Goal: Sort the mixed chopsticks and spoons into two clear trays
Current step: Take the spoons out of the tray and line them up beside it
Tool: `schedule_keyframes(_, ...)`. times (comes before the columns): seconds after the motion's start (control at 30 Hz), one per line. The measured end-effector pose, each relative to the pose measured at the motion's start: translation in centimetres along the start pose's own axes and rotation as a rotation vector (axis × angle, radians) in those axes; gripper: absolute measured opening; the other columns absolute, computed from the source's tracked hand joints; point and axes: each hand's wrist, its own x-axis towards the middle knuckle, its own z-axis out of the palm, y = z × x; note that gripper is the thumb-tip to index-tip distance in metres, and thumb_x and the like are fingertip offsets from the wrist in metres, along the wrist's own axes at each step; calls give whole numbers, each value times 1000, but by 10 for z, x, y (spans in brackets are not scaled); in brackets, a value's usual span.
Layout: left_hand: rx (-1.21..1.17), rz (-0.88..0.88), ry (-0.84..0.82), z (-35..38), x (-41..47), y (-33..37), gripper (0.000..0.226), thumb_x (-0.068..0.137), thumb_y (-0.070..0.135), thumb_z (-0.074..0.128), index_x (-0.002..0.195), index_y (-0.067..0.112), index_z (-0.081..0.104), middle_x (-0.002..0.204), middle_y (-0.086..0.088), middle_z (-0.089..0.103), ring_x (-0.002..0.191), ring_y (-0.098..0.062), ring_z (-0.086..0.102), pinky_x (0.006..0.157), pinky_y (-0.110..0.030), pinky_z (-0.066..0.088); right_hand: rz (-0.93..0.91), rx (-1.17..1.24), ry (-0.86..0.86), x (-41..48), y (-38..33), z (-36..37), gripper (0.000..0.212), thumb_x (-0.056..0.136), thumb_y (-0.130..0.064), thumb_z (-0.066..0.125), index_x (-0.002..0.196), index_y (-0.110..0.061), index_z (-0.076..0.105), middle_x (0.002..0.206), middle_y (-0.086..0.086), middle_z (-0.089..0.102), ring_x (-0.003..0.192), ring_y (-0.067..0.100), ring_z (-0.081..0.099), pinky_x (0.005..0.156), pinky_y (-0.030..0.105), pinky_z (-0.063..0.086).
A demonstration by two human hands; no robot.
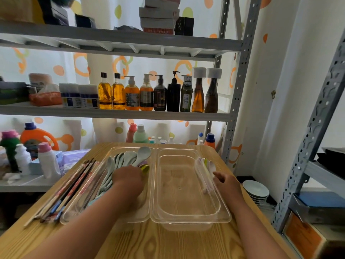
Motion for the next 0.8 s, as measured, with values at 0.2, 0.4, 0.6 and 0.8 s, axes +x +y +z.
schedule_keyframes(0.2,-372,-41,96,-25,0,-11,41,92,51,48,108,15,60,93,4,58,87,-14,56,74,-29,45,-46,38,154,-10,-23,-8,27,94,-13,48,114,-9,64,112,8,65,99,20,58,80,24,42)
schedule_keyframes(0.4,-566,74,285,-51,-18,25,30,91,42,51,93,14,62,82,0,62,76,-15,61,73,-30,52,-212,203,143,-35,-77,-4,15,92,-17,54,98,-11,67,81,2,68,72,12,64,66,27,55)
schedule_keyframes(0.6,-552,298,375,-57,-38,65,29,94,46,48,99,19,59,92,2,65,82,-15,62,76,-29,53,-35,596,-123,-55,-107,10,18,89,-27,61,87,-10,69,73,2,71,74,17,69,74,32,58)
schedule_keyframes(0.8,-630,447,384,-51,-44,65,30,95,50,42,106,25,55,93,6,68,80,-11,62,72,-26,53,-34,472,57,-47,-100,0,13,92,-16,57,91,-8,68,78,6,69,75,20,68,75,38,58)
